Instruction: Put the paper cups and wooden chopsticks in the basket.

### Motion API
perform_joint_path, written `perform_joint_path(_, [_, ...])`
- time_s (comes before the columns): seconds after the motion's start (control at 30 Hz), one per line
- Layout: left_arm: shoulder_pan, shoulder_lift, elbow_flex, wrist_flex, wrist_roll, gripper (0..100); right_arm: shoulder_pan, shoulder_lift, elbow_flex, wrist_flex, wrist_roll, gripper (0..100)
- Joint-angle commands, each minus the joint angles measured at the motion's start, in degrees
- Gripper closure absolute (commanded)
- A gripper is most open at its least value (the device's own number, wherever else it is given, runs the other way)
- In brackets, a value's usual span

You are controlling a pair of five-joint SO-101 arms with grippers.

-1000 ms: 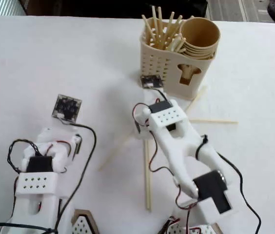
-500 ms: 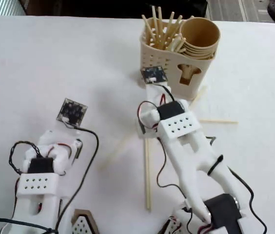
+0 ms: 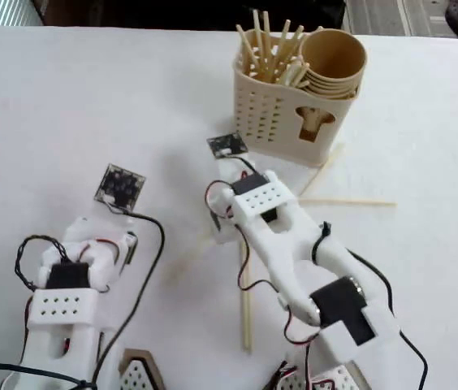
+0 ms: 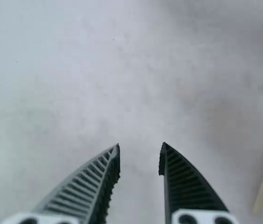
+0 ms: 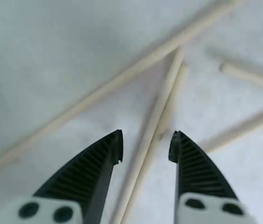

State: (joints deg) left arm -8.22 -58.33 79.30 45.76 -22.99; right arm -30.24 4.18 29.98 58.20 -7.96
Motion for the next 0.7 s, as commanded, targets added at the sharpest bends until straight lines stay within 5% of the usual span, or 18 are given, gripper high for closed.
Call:
perform_joint_path(0.0, [-0.5,-1.4,-0.2,-0.8,-0.7,85,2.0,2.3,-0.7,-2.2,0.4,82.6])
perform_joint_path(0.23, [-0.5,-1.4,-0.2,-0.8,-0.7,85,2.7,7.5,-1.0,-3.2,0.6,84.0])
perform_joint_path(0.43, [-0.5,-1.4,-0.2,-0.8,-0.7,85,1.1,9.4,-3.3,-1.6,8.4,97.1])
perform_joint_path(0.67, [-0.5,-1.4,-0.2,-0.8,-0.7,85,1.6,8.4,-10.7,9.7,11.2,97.9])
